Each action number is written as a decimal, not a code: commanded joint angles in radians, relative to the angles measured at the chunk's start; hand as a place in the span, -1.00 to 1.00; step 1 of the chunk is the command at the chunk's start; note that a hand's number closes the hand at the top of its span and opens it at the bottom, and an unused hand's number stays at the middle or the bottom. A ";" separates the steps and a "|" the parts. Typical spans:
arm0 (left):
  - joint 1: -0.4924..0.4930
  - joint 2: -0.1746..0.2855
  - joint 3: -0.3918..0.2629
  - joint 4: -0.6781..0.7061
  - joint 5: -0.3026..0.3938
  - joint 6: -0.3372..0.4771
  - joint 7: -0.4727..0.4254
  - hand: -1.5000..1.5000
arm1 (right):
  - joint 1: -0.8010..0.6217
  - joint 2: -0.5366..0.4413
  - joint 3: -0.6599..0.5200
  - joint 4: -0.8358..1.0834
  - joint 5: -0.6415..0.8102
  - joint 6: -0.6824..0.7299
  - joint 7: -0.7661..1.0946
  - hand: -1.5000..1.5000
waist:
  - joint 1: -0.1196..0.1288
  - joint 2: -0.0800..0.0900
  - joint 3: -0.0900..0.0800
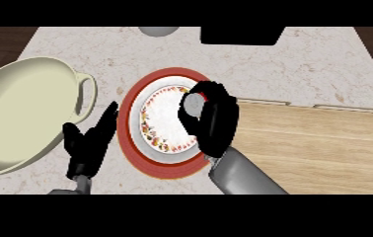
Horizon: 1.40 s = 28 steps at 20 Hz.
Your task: Pick the can from the tray and place it in the plate
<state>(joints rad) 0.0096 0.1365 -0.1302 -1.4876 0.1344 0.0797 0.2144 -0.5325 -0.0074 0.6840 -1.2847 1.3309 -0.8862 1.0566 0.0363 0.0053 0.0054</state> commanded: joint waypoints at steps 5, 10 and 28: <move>-0.043 0.011 0.012 0.047 0.022 -0.037 0.037 0.00 | -0.099 0.007 -0.033 0.265 -0.414 0.080 -0.050 -1.00 | 0.014 0.014 -0.004; -0.057 0.005 0.028 0.054 0.021 -0.026 0.035 0.00 | -0.184 0.007 -0.059 0.384 -0.681 -0.067 -0.325 -1.00 | 0.022 0.017 -0.003; -0.004 0.007 0.065 0.088 0.015 -0.039 -0.027 0.00 | 0.157 -0.057 -0.172 -0.046 -1.249 -0.015 -1.002 -1.00 | -0.039 -0.002 -0.004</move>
<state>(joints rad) 0.0158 0.1293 -0.1001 -1.4746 0.1306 0.0652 0.2001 -0.4817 -0.0301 0.5265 -1.2045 0.1946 -1.0064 0.1802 0.0124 0.0014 0.0071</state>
